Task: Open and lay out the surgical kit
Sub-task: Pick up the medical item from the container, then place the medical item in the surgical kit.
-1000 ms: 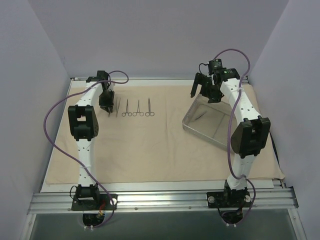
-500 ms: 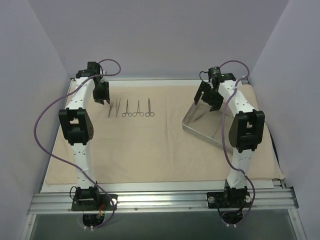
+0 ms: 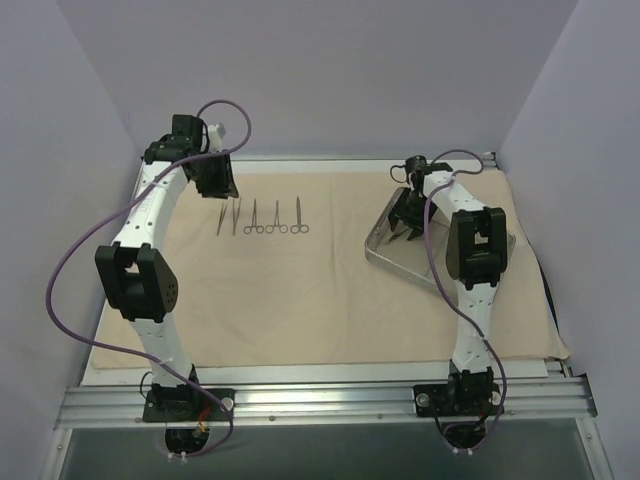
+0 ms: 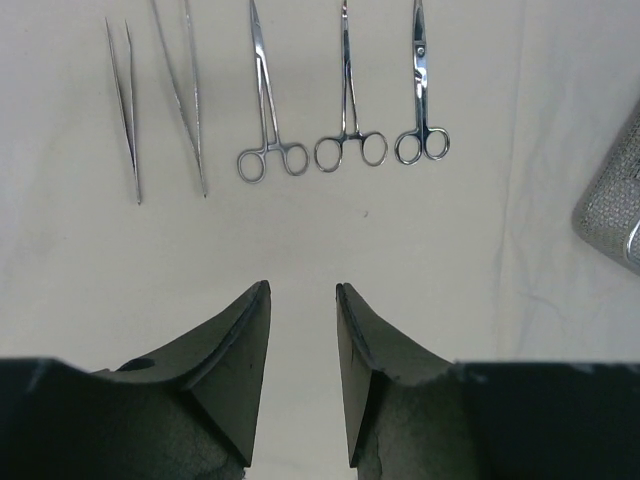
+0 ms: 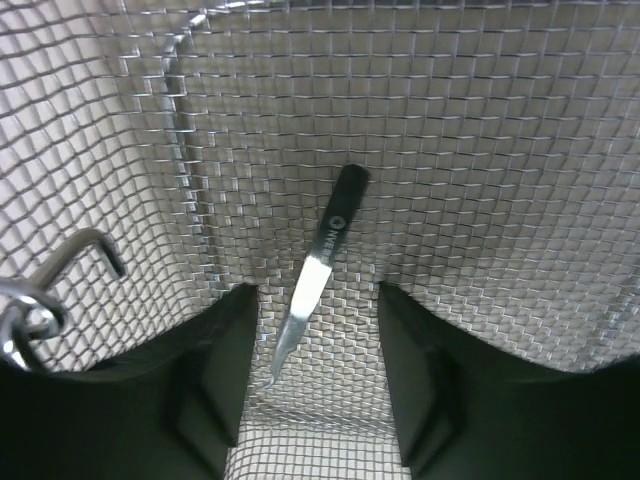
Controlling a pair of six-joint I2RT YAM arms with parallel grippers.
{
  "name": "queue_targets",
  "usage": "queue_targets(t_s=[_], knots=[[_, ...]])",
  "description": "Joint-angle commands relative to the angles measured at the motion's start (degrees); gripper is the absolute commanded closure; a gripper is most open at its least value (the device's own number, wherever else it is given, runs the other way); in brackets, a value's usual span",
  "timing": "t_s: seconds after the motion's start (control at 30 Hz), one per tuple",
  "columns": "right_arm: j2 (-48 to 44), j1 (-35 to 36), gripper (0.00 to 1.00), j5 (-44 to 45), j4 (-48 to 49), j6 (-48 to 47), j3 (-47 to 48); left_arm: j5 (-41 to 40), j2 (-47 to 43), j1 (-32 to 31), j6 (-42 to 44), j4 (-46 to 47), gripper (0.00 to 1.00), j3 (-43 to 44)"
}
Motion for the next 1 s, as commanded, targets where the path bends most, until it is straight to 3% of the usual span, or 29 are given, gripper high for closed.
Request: queue_targets(t_s=[0.0,0.07,0.1,0.17,0.23,0.4,0.5,0.53,0.57,0.67,0.7,0.8,0.97], knots=[[0.9,-0.4,0.56,1.6,-0.9,2.2,-0.7,1.7,-2.3,0.6,0.2,1.5,0.59,0.1],[0.1,-0.6,0.67,1.6,0.0,2.6,-2.4,2.1,-3.3,0.6,0.3,1.4,0.59,0.3],[-0.2,-0.6,0.78,1.4,0.6,2.7,-3.6,2.3,-3.6,0.6,0.2,1.4,0.59,0.4],[-1.8,-0.7,0.91,1.5,1.4,2.2,-4.4,3.1,-4.1,0.4,0.1,1.1,0.59,0.6],[-2.8,-0.8,1.00,1.4,1.3,1.2,-3.4,3.7,-4.6,0.2,0.1,0.6,0.59,1.2],[-10.6,-0.8,1.00,3.1,-3.1,-5.6,3.6,8.7,-6.6,-2.0,1.8,3.4,0.55,-0.5],[-14.1,-0.8,1.00,-3.5,-2.7,-13.0,4.9,22.7,-6.8,-2.6,1.6,9.0,0.54,-3.9],[-16.6,-0.8,1.00,-7.8,-0.9,-16.9,4.1,30.6,-6.9,-2.7,0.9,10.9,0.54,-5.1],[-17.6,-0.7,1.00,-19.1,2.9,-18.6,0.9,33.7,-7.1,-2.8,-1.8,15.4,0.54,-7.6],[-20.6,1.4,1.00,-41.5,9.6,-22.6,-4.9,43.0,-8.0,-3.4,-8.5,25.5,0.55,-11.9],[-21.1,2.8,1.00,-44.3,9.5,-24.2,-4.9,44.3,-8.0,-3.7,-9.4,26.4,0.55,-13.1],[-23.1,10.2,1.00,-39.1,6.5,-29.9,-2.8,47.7,-8.8,-4.2,-17.1,34.4,0.55,-17.8],[-26.4,17.4,1.00,-30.6,9.9,-28.5,-4.9,47.0,-12.4,-5.4,-33.4,49.7,0.55,-27.8]])
